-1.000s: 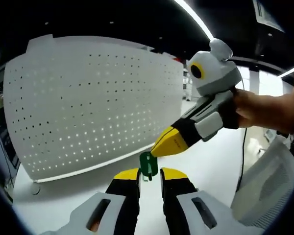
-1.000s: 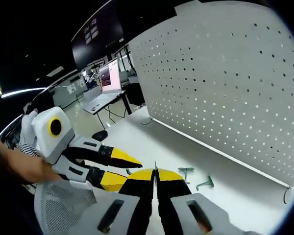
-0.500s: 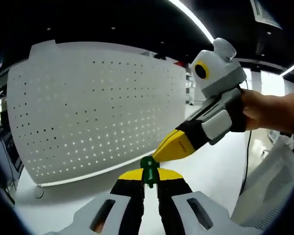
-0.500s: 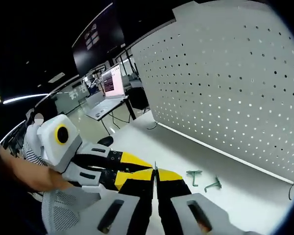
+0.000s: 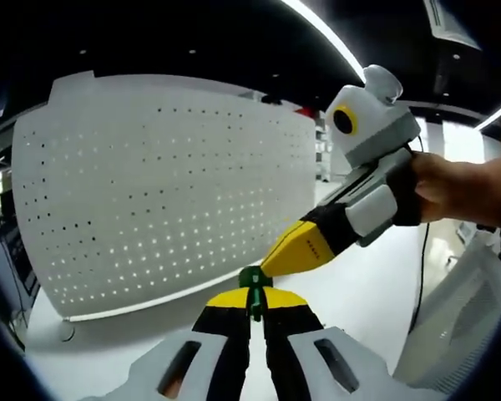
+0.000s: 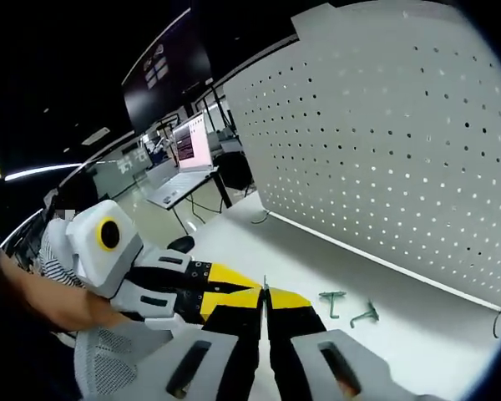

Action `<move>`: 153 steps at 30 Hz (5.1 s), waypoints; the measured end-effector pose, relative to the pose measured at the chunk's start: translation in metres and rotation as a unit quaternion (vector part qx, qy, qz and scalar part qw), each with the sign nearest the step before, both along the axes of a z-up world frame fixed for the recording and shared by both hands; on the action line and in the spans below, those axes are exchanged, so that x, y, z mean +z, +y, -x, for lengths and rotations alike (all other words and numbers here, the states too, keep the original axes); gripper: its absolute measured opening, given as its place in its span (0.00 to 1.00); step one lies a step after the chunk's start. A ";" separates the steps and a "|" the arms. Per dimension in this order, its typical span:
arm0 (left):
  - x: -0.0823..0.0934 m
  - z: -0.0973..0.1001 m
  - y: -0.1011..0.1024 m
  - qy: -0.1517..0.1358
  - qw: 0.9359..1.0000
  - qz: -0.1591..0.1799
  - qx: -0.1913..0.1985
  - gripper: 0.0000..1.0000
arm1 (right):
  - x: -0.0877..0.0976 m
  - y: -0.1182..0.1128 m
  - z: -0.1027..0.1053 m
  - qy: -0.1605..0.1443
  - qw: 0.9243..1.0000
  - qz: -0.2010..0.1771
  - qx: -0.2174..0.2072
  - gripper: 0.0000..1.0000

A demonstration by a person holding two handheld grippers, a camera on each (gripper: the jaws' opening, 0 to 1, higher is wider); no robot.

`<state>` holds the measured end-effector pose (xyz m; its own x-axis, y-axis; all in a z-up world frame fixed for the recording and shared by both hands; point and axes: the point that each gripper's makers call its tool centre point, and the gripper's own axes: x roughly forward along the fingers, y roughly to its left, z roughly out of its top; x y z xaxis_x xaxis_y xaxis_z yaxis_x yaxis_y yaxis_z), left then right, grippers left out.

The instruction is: Insert the hook assembly into the mounting plate slot until the hook locks in place.

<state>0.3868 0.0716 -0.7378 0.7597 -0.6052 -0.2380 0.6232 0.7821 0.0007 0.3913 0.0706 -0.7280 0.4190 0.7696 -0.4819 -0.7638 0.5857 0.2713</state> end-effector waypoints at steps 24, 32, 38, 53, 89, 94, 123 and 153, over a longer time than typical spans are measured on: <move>-0.001 -0.004 0.009 -0.001 1.000 0.001 0.015 0.03 | 0.007 -0.006 -0.002 -0.035 0.999 -0.002 0.002 0.02; 0.003 -0.003 0.012 -0.003 1.000 0.002 0.019 0.03 | 0.022 -0.022 0.001 -0.060 0.998 -0.017 -0.008 0.08; 0.016 -0.008 0.026 -0.013 0.999 0.009 0.039 0.02 | 0.031 -0.037 0.006 -0.078 0.996 -0.026 -0.021 0.16; 0.077 -0.032 0.083 -0.064 0.991 0.030 0.112 0.03 | 0.058 -0.071 0.020 -0.126 0.989 -0.046 -0.056 0.30; 0.170 -0.144 0.142 -0.160 0.963 0.007 0.218 0.02 | 0.061 -0.118 0.016 -0.145 0.982 -0.025 -0.118 0.36; 0.175 -0.158 0.141 -0.165 0.959 0.003 0.229 0.02 | 0.059 -0.117 0.016 -0.144 0.982 -0.019 -0.117 0.36; 0.175 -0.187 0.150 -0.181 0.950 0.014 0.255 0.02 | 0.060 -0.122 0.012 -0.140 0.982 -0.014 -0.128 0.35; 0.174 -0.189 0.150 -0.193 0.944 -0.018 0.268 0.04 | 0.060 -0.126 0.007 -0.137 0.982 -0.011 -0.132 0.35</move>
